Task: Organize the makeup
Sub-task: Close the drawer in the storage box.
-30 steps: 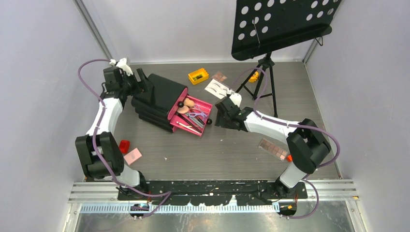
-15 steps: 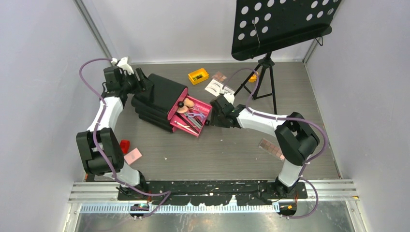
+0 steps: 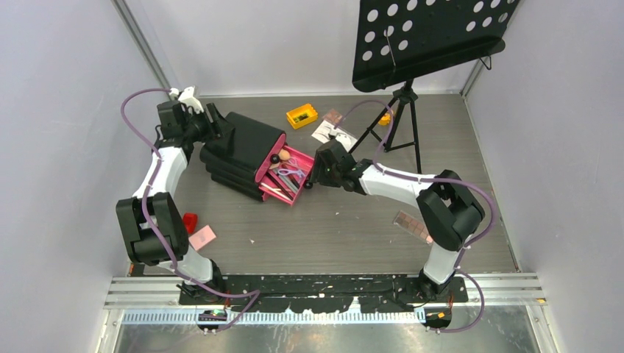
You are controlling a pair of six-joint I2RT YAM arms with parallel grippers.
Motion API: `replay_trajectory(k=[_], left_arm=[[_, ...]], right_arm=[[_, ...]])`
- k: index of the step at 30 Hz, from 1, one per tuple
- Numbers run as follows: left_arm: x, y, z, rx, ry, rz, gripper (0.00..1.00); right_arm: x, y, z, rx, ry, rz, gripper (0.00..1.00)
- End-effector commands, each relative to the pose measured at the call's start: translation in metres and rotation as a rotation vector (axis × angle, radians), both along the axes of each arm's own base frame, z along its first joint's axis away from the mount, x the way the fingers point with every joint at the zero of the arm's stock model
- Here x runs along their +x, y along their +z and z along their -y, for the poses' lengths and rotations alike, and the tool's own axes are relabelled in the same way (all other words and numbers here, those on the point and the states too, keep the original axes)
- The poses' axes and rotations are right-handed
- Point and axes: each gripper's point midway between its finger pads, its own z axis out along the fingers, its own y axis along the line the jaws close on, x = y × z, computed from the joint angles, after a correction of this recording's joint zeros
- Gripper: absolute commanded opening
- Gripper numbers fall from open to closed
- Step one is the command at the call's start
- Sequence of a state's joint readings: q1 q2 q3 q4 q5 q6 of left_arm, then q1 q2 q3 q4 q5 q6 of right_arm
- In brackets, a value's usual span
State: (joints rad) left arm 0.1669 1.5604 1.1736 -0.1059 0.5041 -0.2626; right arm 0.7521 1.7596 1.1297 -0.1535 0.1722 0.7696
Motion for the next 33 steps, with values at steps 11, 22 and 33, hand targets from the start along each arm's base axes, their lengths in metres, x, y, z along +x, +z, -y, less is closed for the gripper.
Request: replay_trajectory(k=[11,22,33], left_arm=[[-0.007,-0.021,0.011,-0.024,-0.044,-0.063,0.60],[-0.008,-0.021,0.017,-0.037,-0.061,-0.067,0.59],[-0.010,-0.024,0.021,-0.050,-0.067,-0.075,0.59]], right_arm=[[0.035,0.057,-0.060,0.189,0.083,0.139,0.56],[0.052,0.061,-0.112,0.274,0.153,0.150,0.56],[0.041,0.074,-0.129,0.391,0.228,0.206,0.59]])
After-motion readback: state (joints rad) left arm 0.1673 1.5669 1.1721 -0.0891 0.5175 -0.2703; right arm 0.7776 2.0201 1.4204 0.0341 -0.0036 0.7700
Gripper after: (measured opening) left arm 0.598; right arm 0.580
